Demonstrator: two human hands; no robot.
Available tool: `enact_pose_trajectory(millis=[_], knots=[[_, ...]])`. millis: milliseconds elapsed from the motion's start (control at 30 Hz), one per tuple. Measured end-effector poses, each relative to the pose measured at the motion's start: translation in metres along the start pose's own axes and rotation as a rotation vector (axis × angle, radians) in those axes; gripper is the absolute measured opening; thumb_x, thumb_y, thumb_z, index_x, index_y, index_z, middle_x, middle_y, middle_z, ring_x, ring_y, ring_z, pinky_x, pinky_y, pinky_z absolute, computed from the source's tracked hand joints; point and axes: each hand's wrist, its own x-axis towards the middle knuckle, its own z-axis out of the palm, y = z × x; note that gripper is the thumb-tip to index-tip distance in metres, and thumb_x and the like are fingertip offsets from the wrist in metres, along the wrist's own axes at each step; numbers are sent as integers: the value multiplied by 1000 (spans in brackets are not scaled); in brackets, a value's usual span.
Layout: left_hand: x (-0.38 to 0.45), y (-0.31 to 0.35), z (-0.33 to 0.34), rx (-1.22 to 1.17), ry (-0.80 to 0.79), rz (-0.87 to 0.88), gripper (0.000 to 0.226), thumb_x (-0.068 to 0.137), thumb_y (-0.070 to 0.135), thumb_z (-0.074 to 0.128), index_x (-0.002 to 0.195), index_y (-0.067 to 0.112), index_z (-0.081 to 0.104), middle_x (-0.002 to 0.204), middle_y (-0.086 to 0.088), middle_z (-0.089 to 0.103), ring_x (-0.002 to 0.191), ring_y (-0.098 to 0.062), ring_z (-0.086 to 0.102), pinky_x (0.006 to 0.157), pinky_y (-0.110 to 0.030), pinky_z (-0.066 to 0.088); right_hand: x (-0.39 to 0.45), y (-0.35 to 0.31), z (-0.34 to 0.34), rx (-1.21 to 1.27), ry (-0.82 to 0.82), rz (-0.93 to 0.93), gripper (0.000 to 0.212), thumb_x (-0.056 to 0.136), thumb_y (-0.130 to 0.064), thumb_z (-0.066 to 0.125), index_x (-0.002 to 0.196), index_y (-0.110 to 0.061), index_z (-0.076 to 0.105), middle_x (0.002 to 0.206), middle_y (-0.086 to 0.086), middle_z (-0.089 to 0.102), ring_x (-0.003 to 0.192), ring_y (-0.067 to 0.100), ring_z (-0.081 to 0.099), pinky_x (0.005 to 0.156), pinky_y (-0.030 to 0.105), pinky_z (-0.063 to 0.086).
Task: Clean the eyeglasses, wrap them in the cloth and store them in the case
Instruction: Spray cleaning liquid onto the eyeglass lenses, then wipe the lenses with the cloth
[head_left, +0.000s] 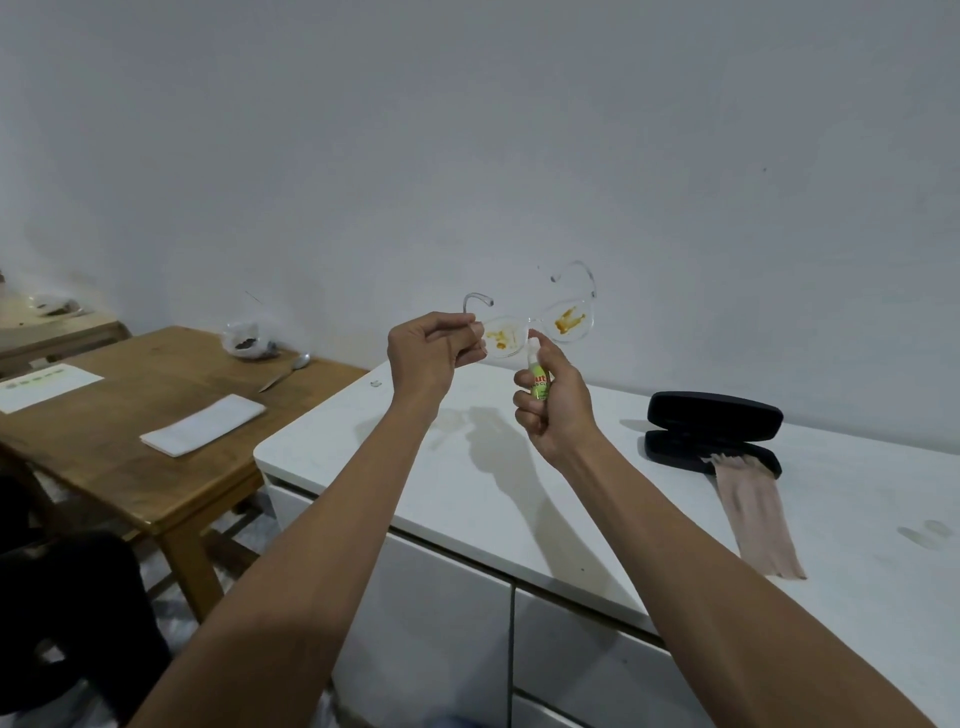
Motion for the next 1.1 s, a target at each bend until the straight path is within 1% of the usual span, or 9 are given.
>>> enact_pose_trajectory(millis=[167, 333, 433, 567, 667, 767, 900, 1000, 1100], knots=[[0, -3, 4, -19, 0, 4, 11, 79, -12, 77, 86, -5, 73, 75, -16, 75, 63, -29, 71, 67, -29, 63, -2, -19, -20, -115, 243, -176, 32, 103, -21, 41, 130, -24, 57, 80, 5, 52, 45, 14, 37, 38, 20, 27], [-5, -13, 23, -28, -22, 11, 12, 78, -12, 78, 87, -5, 74, 69, -10, 75, 65, -28, 71, 67, -29, 63, -16, -68, -58, -305, 401, -423, 15, 104, -29, 55, 108, -17, 62, 101, 3, 69, 75, 15, 55, 54, 29, 55], [-9, -22, 41, -35, -49, 18, 13, 78, -12, 78, 89, -7, 74, 68, -7, 75, 66, -28, 71, 68, -30, 63, -33, -102, -93, -380, 489, -576, 14, 98, -28, 65, 111, -22, 66, 95, 1, 64, 81, 15, 58, 73, 35, 61], [-19, -36, 72, -25, -62, 3, 16, 77, -11, 80, 92, -12, 74, 73, -13, 74, 68, -29, 71, 69, -33, 64, -69, -140, -148, -538, 715, -708, 24, 89, -30, 74, 113, -25, 70, 86, -2, 67, 70, 12, 59, 78, 39, 59], [-29, -47, 94, -34, -97, -14, 17, 77, -12, 79, 92, -13, 73, 75, -17, 73, 65, -27, 68, 71, -37, 64, -102, -156, -188, -601, 846, -729, 29, 90, -23, 76, 118, -21, 71, 94, 1, 70, 69, 5, 60, 80, 36, 60], [-42, -56, 113, -19, -124, -37, 15, 77, -10, 80, 91, -10, 75, 79, -17, 74, 66, -26, 70, 72, -37, 64, -131, -161, -226, -672, 963, -734, 29, 88, -19, 78, 116, -19, 72, 83, -10, 68, 65, 4, 62, 85, 42, 62], [-57, -65, 132, -9, -147, -68, 11, 77, -10, 80, 86, -4, 76, 74, -14, 74, 68, -26, 71, 72, -37, 65, -158, -160, -267, -775, 1066, -655, 26, 85, -19, 78, 111, -21, 75, 77, -13, 68, 73, 19, 68, 87, 51, 61], [-65, -70, 141, 3, -164, -88, 11, 77, -9, 80, 85, -2, 76, 72, -10, 74, 69, -26, 73, 72, -36, 65, -168, -154, -289, -814, 1099, -603, 20, 82, -21, 77, 97, -32, 72, 76, -11, 71, 82, 29, 73, 87, 54, 60], [-71, -71, 146, 8, -174, -97, 11, 78, -9, 79, 85, -2, 76, 71, -9, 74, 67, -24, 72, 71, -35, 65, -172, -148, -299, -814, 1137, -568, 22, 82, -21, 77, 103, -28, 74, 84, -1, 74, 89, 32, 74, 90, 52, 59]])
